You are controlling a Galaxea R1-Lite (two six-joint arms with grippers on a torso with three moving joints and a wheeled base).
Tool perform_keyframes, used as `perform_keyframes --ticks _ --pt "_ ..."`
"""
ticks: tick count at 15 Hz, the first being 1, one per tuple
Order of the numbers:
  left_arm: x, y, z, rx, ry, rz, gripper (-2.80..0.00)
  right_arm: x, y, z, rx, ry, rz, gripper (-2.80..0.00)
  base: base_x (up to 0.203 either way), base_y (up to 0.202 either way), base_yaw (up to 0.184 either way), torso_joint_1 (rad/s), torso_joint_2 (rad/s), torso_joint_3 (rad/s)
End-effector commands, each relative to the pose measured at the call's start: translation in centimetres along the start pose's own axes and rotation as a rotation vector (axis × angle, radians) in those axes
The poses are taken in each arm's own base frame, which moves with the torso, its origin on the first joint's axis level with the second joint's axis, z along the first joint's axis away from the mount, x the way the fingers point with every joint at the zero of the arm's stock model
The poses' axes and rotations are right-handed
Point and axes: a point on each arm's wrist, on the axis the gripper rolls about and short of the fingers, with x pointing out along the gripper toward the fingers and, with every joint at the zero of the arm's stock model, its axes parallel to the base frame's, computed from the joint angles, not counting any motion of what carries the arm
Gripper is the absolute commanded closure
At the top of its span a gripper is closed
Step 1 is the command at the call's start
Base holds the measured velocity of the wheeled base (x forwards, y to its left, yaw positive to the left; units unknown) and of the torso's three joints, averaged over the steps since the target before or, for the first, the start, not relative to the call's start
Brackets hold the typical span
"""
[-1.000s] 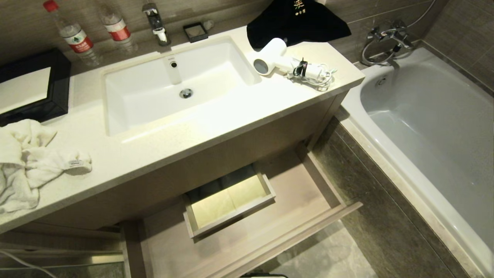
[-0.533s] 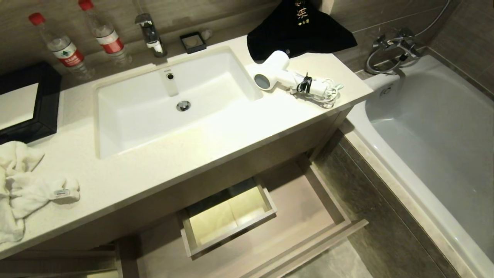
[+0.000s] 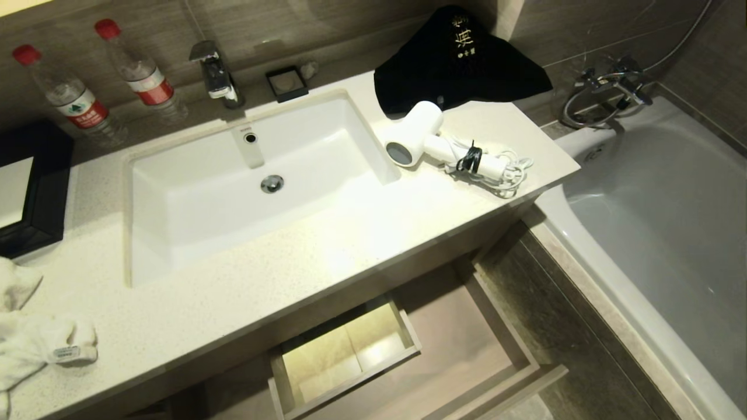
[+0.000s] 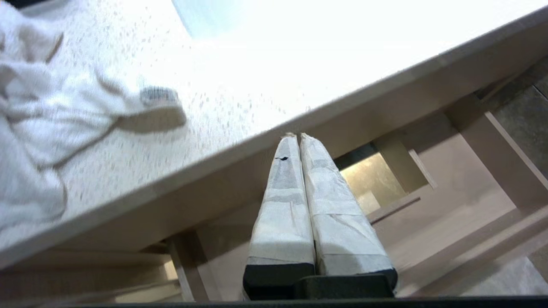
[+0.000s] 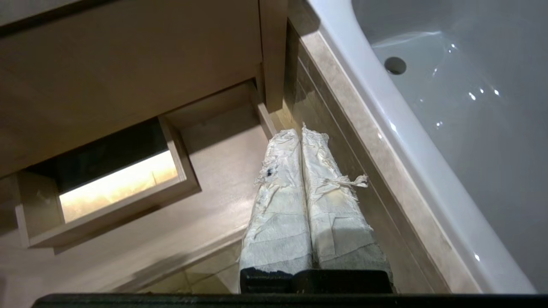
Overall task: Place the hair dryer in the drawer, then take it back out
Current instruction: Pick up the hairdryer
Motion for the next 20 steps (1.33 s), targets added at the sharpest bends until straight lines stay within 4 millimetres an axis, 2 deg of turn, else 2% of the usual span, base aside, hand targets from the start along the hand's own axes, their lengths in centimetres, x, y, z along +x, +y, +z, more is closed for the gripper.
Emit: perform_keyframes --ticks 1,9,20 --pt "-0.01 0.0 0.03 0.0 -0.001 0.001 0.0 0.02 0.0 -0.04 -0.001 0.003 0.0 0.0 0.0 0.0 0.0 0.388 -0.32 0.055" --pt "0.01 0.0 -0.01 0.0 0.002 0.001 0.0 0.02 0.0 -0.04 -0.005 0.003 0.001 0.0 0.0 0.0 0.0 0.431 -0.44 0.002" --pt "0.0 0.0 0.0 0.0 0.0 0.001 0.0 -0.09 -0.01 0.4 -0.006 -0.015 0.001 0.0 0.0 0.0 0.0 0.033 -0.04 -0.011"
